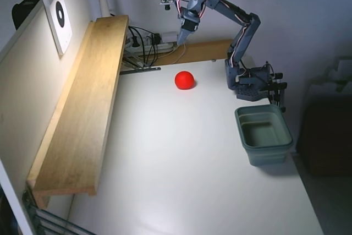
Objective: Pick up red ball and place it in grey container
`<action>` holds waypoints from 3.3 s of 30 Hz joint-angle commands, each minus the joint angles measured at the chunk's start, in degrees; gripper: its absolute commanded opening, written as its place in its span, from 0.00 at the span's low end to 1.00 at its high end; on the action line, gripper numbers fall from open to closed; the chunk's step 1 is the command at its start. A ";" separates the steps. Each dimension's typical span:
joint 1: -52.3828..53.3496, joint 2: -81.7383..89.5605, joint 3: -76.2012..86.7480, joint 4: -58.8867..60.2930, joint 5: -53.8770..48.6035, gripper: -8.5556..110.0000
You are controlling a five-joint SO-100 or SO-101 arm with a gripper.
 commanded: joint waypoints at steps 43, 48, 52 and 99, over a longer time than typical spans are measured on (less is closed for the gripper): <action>1.70 1.64 0.61 0.33 0.18 0.39; 5.52 1.64 0.61 0.33 0.18 0.39; 8.71 1.64 0.61 0.33 0.18 0.39; 26.37 1.64 0.61 0.33 0.18 0.39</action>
